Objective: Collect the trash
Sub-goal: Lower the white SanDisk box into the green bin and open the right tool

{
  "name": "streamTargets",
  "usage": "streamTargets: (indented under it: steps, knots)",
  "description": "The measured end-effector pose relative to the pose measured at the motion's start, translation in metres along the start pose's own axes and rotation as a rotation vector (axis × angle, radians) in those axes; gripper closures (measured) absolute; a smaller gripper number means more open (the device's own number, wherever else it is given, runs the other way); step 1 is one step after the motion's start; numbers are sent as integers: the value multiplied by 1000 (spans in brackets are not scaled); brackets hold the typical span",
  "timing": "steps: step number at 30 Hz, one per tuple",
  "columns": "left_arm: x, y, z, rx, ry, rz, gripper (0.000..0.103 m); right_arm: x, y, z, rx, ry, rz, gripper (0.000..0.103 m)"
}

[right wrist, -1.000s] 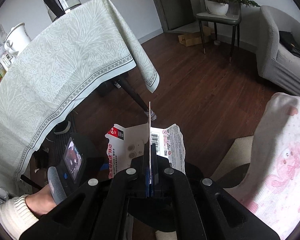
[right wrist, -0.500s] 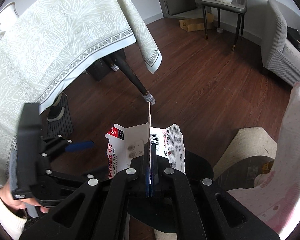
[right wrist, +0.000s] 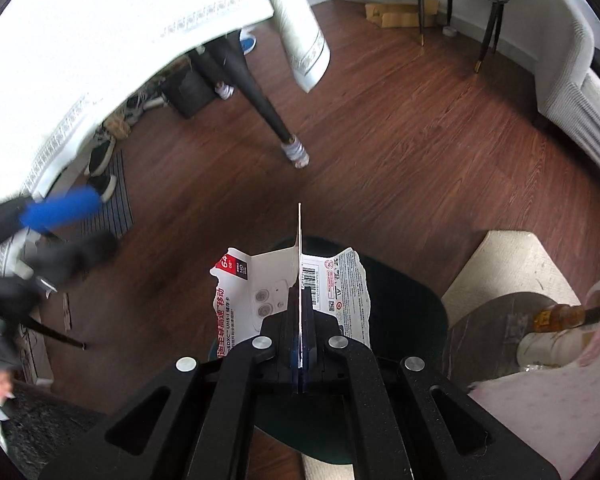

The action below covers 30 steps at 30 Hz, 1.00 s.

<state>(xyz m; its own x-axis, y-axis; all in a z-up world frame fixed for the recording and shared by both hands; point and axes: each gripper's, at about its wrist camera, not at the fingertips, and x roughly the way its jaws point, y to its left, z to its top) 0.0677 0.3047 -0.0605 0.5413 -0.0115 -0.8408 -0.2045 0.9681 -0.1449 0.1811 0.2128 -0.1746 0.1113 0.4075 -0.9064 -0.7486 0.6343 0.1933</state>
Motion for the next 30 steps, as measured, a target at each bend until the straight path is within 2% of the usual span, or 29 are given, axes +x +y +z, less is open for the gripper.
streamTargets:
  steps: [6,12,24,26,27,28,30]
  knots:
    - [-20,-14,10,11,-61,-3,54,22,6,-13,-31,72,-18,102]
    - [-32,-19,14,11,-88,-3,64,43,9,-27,-58,139,-35,102]
    - [-66,-37,31,9,-188,-51,68,43,6,-46,-95,164,-80,100]
    - [-70,-42,33,14,-203,-55,68,41,5,-50,-97,168,-101,87]
    - [-73,-45,34,15,-209,-57,68,40,6,-52,-99,167,-110,62]
    - [-75,-48,36,15,-214,-61,68,39,5,-55,-101,158,-117,48]
    - [-78,-53,37,17,-225,-69,68,37,4,-58,-103,155,-110,48]
